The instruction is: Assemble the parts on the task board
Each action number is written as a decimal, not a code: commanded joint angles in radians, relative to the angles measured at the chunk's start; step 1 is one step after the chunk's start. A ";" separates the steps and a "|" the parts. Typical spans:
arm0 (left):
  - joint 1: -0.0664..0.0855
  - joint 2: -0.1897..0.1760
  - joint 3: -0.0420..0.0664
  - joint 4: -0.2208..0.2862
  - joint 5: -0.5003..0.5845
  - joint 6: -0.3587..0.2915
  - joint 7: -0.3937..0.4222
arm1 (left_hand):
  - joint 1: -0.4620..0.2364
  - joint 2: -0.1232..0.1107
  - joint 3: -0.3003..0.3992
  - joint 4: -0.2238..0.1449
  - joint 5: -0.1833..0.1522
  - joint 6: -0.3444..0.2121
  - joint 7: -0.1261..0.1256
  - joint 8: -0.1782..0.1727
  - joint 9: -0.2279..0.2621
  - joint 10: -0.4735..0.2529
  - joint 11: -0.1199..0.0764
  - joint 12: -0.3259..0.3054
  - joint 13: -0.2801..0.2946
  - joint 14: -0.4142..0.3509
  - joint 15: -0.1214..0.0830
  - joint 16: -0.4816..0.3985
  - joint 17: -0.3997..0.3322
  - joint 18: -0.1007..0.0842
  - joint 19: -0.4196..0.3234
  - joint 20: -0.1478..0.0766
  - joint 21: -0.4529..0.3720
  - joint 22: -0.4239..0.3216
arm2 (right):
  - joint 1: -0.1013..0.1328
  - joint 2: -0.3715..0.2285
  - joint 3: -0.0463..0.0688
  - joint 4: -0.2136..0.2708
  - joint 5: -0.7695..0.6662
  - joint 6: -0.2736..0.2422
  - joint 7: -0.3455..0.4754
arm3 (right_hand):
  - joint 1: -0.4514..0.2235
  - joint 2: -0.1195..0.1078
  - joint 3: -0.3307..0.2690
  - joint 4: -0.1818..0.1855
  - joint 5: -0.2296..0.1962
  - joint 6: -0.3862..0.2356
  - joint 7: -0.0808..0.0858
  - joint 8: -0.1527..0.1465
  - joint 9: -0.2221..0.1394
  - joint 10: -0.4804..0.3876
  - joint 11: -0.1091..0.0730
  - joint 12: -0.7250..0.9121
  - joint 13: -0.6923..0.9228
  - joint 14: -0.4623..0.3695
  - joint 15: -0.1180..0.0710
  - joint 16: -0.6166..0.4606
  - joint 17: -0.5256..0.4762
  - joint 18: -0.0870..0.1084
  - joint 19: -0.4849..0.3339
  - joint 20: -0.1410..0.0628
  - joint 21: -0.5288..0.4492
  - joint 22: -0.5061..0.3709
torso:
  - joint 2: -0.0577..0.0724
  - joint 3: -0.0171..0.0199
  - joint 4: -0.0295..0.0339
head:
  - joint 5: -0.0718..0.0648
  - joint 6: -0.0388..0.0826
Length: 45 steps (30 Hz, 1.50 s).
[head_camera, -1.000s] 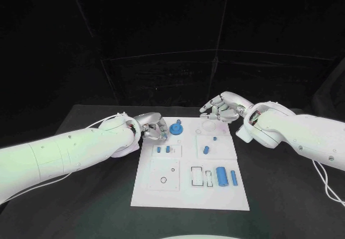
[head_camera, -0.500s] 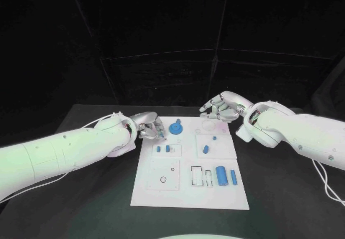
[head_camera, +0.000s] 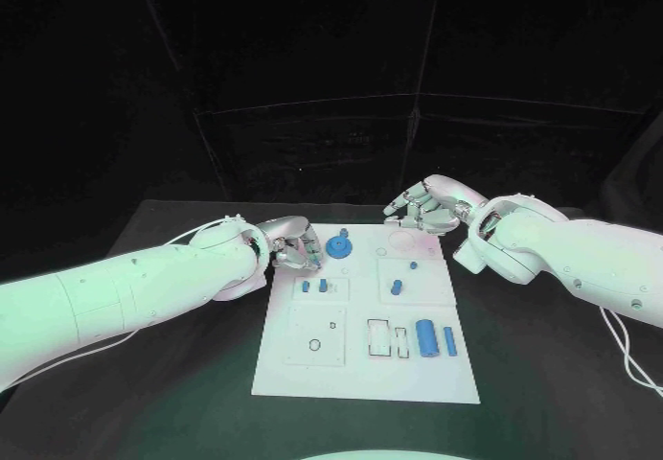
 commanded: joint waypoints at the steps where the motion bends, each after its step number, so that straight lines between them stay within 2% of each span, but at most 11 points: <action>1: 0.001 0.004 0.001 -0.003 -0.002 0.021 0.001 | -0.003 -0.005 0.003 0.003 -0.002 0.007 -0.001 -0.004 -0.001 0.006 0.001 -0.004 -0.001 0.003 0.001 0.002 -0.001 -0.007 0.000 0.003 0.003 -0.001 | 0.002 0.001 0.000 0.001 0.005 0.003 0.009 | 0.001 0.007 0.000 0.007 0.003 -0.002 -0.001 0.005 0.002 -0.003 -0.001 0.000 -0.001 0.018 -0.002 -0.003 0.000 0.008 -0.003 0.001 -0.006 -0.001 | 0.000 0.0005 -0.0004 | -0.001 0.000; 13: 0.001 0.014 0.001 -0.013 -0.021 0.076 -0.030 | -0.008 -0.006 0.001 0.005 -0.002 0.008 -0.002 -0.007 -0.002 0.007 0.001 -0.007 -0.001 0.001 0.001 -0.001 -0.006 -0.006 -0.002 0.003 0.000 -0.004 | 0.002 0.005 0.000 0.000 0.005 0.002 0.009 | 0.001 0.007 0.000 0.007 0.003 -0.002 -0.001 0.005 0.002 -0.003 -0.001 0.000 -0.001 0.018 -0.002 -0.003 0.000 0.008 -0.003 0.001 -0.006 -0.001 | 0.000 0.0000 -0.0004 | -0.004 -0.001; 36: 0.001 0.030 0.001 -0.019 -0.022 0.071 -0.034 | -0.009 -0.008 0.001 0.005 -0.002 0.004 -0.002 -0.012 -0.004 0.005 0.001 -0.012 -0.001 -0.001 0.001 0.000 -0.008 -0.006 -0.004 0.004 0.001 -0.003 | 0.002 0.006 0.000 -0.001 0.005 0.004 0.011 | 0.001 0.007 0.000 0.007 0.003 -0.002 -0.001 0.005 0.002 -0.003 -0.001 0.000 -0.001 0.018 -0.002 -0.003 0.000 0.008 -0.003 0.001 -0.006 -0.001 | 0.000 0.0003 -0.0003 | -0.006 -0.002; 37: 0.001 0.030 0.001 -0.019 -0.022 0.073 -0.036 | -0.011 -0.010 -0.001 0.005 -0.002 0.001 -0.002 -0.015 -0.005 0.001 0.002 -0.015 -0.001 -0.001 0.002 -0.001 -0.009 -0.006 -0.005 0.004 0.000 -0.003 | 0.002 0.007 0.000 -0.001 0.005 0.004 0.011 | 0.002 0.007 0.000 0.006 0.003 -0.003 -0.001 0.006 0.002 -0.003 -0.001 0.001 -0.001 0.019 -0.002 -0.002 0.001 0.008 -0.003 0.001 -0.006 -0.002 | 0.000 0.0000 -0.0005 | -0.007 0.001; 41: 0.001 0.032 0.001 -0.019 -0.022 0.082 -0.046 | -0.018 -0.018 -0.007 0.007 -0.002 -0.011 0.003 -0.025 -0.008 -0.022 0.008 -0.027 -0.003 -0.006 0.006 -0.004 -0.018 -0.005 -0.010 0.007 -0.006 -0.009 | 0.002 0.008 0.000 -0.002 0.005 0.005 0.011 | 0.003 0.007 0.000 0.006 0.003 -0.003 -0.001 0.006 0.002 -0.003 -0.001 0.001 0.000 0.019 -0.002 -0.002 0.001 0.008 -0.003 0.001 -0.006 -0.002 | 0.000 0.0000 -0.0002 | -0.008 0.000; 45: 0.001 0.034 0.001 -0.021 -0.022 0.081 -0.050 | -0.027 -0.031 -0.017 0.009 -0.002 -0.045 0.004 -0.046 -0.013 -0.077 0.019 -0.048 -0.004 -0.014 0.015 -0.011 -0.034 -0.002 -0.023 0.013 -0.024 -0.027 | 0.002 0.007 0.000 -0.002 0.005 0.005 0.011 | 0.003 0.007 0.000 0.006 0.003 -0.003 -0.001 0.006 0.002 -0.003 -0.001 0.001 0.000 0.019 -0.002 -0.002 0.001 0.008 -0.003 0.001 -0.006 -0.002 | 0.000 -0.0002 0.0003 | -0.008 0.001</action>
